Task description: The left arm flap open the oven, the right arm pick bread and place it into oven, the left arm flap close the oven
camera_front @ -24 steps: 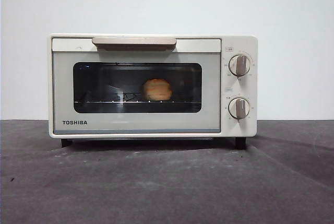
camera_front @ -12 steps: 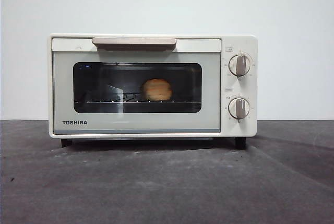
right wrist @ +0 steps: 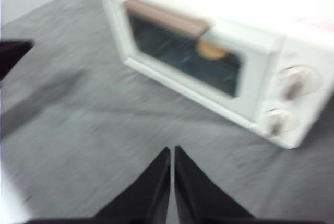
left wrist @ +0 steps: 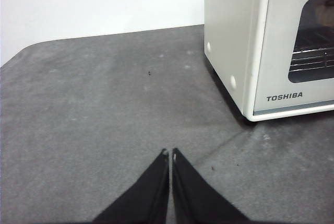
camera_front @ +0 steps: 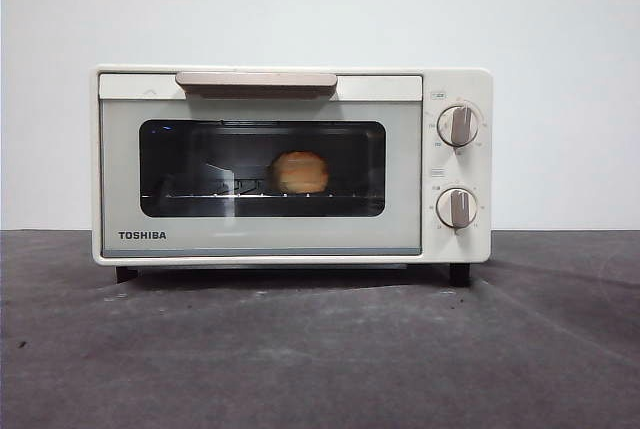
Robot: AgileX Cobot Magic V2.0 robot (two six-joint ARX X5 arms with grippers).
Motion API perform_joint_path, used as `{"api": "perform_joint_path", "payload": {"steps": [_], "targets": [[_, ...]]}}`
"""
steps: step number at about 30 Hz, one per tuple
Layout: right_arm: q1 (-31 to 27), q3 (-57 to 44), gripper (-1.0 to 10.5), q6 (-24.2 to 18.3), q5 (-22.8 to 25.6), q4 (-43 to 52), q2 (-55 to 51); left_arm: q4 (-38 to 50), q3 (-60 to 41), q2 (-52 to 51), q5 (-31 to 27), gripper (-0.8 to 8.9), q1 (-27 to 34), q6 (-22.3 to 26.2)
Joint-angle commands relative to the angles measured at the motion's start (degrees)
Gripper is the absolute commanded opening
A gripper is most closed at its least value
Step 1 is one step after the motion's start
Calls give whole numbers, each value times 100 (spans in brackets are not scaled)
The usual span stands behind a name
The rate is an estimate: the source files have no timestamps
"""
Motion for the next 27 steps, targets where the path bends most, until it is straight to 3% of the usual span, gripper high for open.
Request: {"api": "perform_joint_path", "payload": {"steps": [1, 5, 10, 14, 17, 27], "targets": [[-518, -52, 8, -205, -114, 210, -186, -31, -118, -11, -13, 19, 15, -35], [-1631, -544, 8, -286, -540, 704, -748, -31, -118, -11, -13, 19, 15, -35], [-2809, -1545, 8, -555, -518, 1709, -1574, -31, -118, -11, -13, 19, 15, -35], [-3429, -2371, 8, -570, -424, 2393, -2249, -31, -118, -11, -13, 19, 15, -35], [-3687, -2918, 8, -566, -210, 2732, -2673, -31, -118, -11, -13, 19, 15, -35], [-4059, -4070, 8, -522, -210, 2758, -3674, -31, -118, -11, -13, 19, 15, -35]]}}
